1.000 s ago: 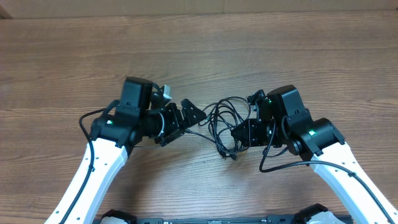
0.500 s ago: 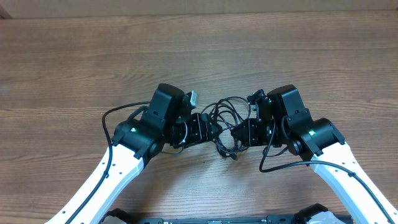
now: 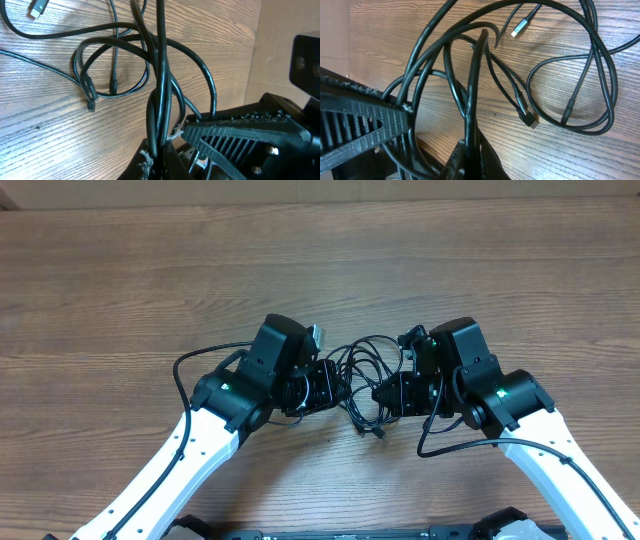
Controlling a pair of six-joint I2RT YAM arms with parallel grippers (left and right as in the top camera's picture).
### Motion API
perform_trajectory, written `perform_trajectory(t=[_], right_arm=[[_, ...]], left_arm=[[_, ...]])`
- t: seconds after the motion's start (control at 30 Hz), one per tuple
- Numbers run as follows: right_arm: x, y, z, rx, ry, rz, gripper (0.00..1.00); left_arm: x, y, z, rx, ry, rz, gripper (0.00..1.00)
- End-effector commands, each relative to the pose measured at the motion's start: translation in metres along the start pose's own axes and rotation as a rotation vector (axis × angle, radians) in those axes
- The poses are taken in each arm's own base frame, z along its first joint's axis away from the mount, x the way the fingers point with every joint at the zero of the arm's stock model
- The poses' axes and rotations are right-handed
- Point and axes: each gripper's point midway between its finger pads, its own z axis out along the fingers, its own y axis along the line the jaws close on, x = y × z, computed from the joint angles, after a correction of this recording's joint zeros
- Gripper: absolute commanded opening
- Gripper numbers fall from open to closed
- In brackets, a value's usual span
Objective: Untangle cables
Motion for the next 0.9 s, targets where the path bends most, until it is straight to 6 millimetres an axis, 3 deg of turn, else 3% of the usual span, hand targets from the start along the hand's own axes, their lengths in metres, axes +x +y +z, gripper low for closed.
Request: perform_trajectory(t=[0.0, 0.17, 0.33, 0.67, 0.87], right_arm=[[-0.002, 0.002, -0.001, -0.011, -0.005, -0.011, 0.04], [-0.003, -0.001, -0.001, 0.010, -0.014, -0.011, 0.04], [-0.002, -0.004, -0.001, 0.027, -0.014, -0.015, 0.04], [0.003, -0.010, -0.001, 0.052, 0.007, -0.019, 0.04], [0.004, -0.010, -0.001, 0.052, 0.009, -0.018, 0.04]], left_arm=[[-0.001, -0.001, 0.003, -0.004, -0.001, -0.025, 0.04], [0.005, -0.023, -0.002, 0.122, 0.071, -0.050, 0.04], [0.002, -0.048, -0.018, 0.293, 0.149, -0.080, 0.05], [-0.025, -0.040, -0.059, 0.443, 0.190, -0.192, 0.04], [-0.048, -0.020, -0.072, 0.435, 0.110, -0.237, 0.04]])
